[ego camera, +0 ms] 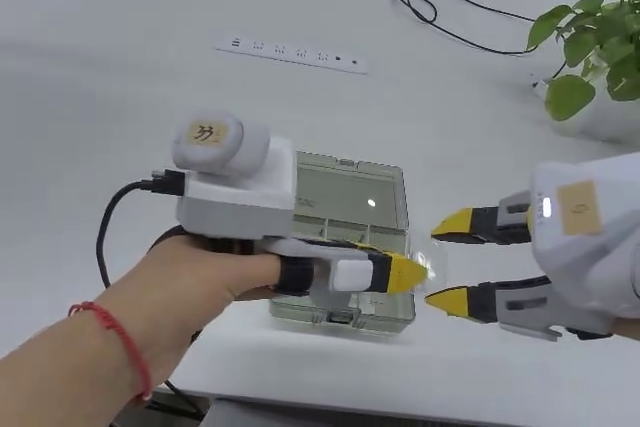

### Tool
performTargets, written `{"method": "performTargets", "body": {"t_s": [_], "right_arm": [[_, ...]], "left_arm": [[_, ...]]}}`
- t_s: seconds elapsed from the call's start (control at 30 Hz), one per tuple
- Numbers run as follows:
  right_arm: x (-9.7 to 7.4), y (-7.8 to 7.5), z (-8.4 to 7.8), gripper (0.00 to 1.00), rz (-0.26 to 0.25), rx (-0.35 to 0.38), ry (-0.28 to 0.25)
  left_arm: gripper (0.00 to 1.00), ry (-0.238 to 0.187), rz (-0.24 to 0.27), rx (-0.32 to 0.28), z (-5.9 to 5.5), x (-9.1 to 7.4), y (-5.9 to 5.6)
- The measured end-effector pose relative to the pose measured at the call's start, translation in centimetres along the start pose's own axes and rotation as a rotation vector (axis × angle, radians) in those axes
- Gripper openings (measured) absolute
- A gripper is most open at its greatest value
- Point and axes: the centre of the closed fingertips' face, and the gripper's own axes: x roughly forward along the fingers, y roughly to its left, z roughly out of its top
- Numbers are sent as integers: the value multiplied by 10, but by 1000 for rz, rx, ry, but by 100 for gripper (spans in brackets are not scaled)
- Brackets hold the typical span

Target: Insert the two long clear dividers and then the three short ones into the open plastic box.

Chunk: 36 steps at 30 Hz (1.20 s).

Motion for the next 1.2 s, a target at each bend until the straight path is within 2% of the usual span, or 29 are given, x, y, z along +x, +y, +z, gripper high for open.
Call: {"method": "performTargets", "body": {"t_s": [0.17,0.5,1.2], "right_arm": [[0,1,3,32,2,-11,-2],[1,2,2,33,-1,-31,13],[2,-2,4,34,-27,-52,16]], "left_arm": [[11,4,-15,-30,-3,4,-4],[0,5,-30,-52,-5,6,-7],[0,-20,-28,-100,-2,5,-6]]}}
